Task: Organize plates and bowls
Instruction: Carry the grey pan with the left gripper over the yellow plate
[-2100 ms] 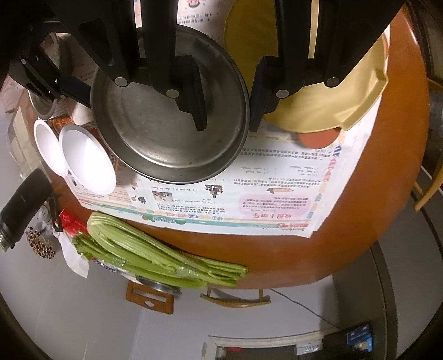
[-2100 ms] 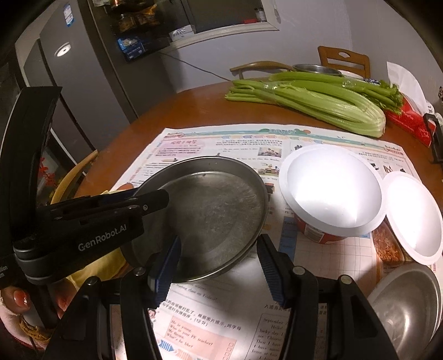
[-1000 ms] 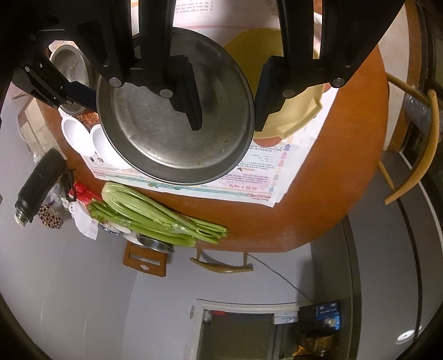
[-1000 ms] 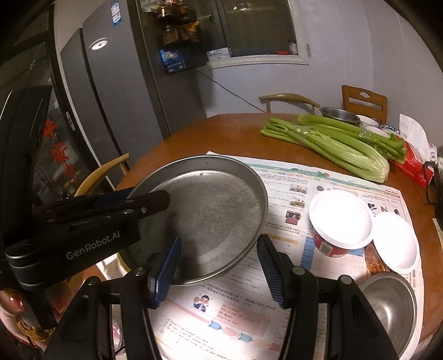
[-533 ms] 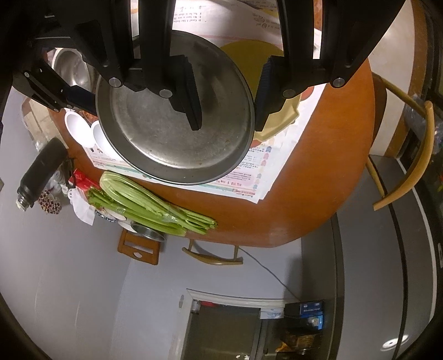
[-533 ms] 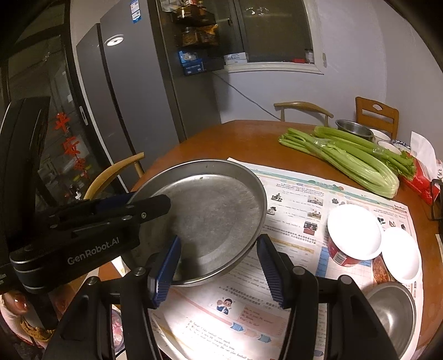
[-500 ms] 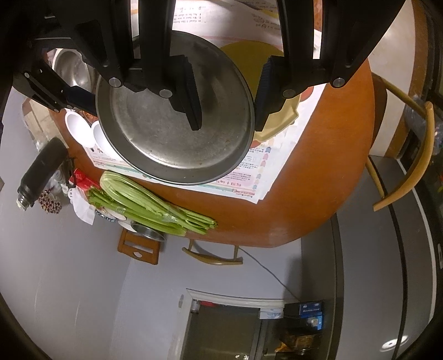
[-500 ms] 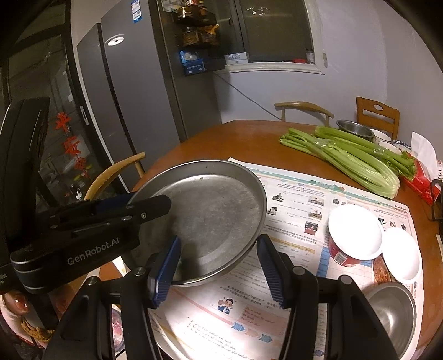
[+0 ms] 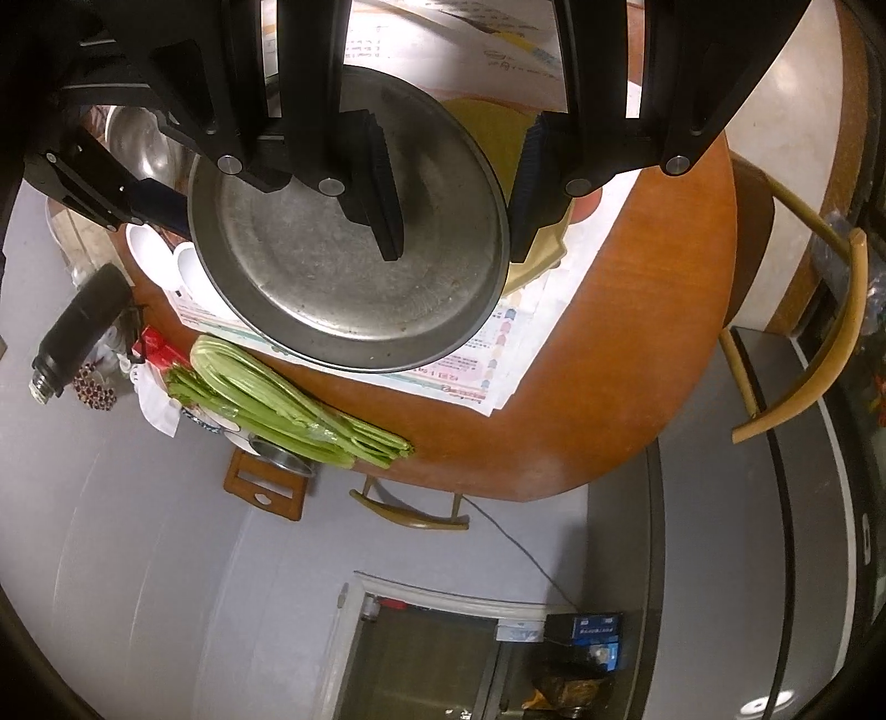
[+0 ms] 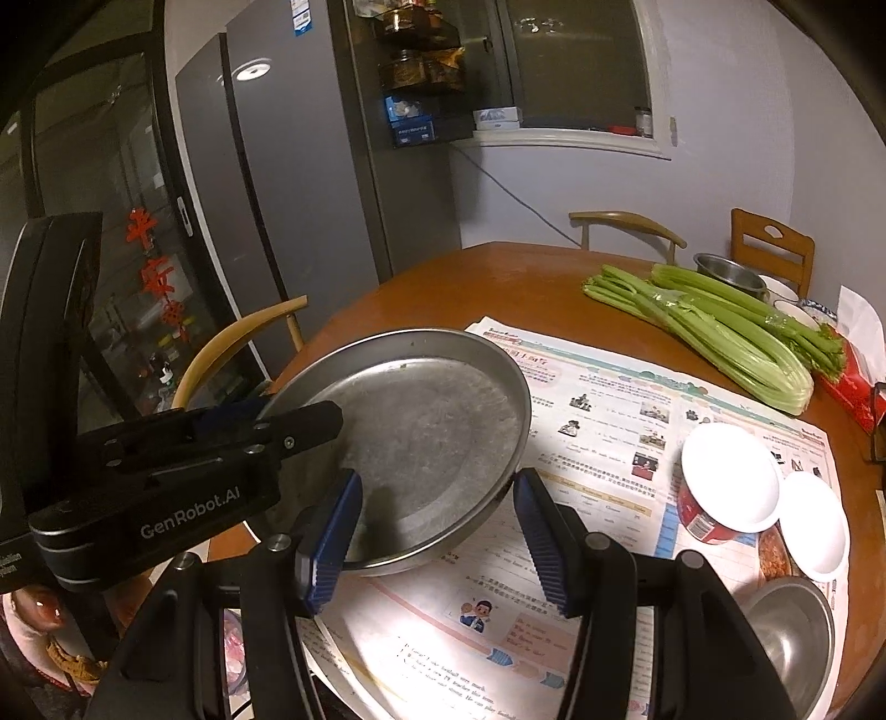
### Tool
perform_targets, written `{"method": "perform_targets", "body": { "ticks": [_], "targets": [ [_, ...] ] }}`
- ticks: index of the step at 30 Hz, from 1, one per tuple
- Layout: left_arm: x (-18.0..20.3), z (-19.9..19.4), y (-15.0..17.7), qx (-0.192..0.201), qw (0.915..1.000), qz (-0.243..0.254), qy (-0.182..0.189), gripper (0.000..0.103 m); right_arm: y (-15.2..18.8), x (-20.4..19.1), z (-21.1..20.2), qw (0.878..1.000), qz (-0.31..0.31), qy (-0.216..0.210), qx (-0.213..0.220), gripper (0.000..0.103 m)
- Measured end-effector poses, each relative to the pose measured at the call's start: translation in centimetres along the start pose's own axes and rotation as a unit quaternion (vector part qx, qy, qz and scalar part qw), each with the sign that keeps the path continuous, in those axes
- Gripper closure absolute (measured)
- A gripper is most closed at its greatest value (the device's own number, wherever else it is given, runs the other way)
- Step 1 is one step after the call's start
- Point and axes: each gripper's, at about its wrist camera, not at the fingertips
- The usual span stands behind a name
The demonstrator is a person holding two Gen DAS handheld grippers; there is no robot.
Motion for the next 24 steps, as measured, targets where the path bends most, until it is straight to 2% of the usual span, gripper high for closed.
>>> {"method": "perform_targets", "body": {
  "ticks": [24],
  "targets": [
    [-2.0, 5.8, 2.3, -0.058, 0.9979, -0.029, -0.001, 0.065, 1.5, 0.6, 6.0, 0.997, 0.001, -0.012, -0.07, 0.046]
  ]
}}
Point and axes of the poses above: each gripper's, at about its wrist camera, not at the fingertips, and z roughly the way its jaws point, x to its right, y to its underside, and after that the axes turned 9 degrees about -x, right-handed
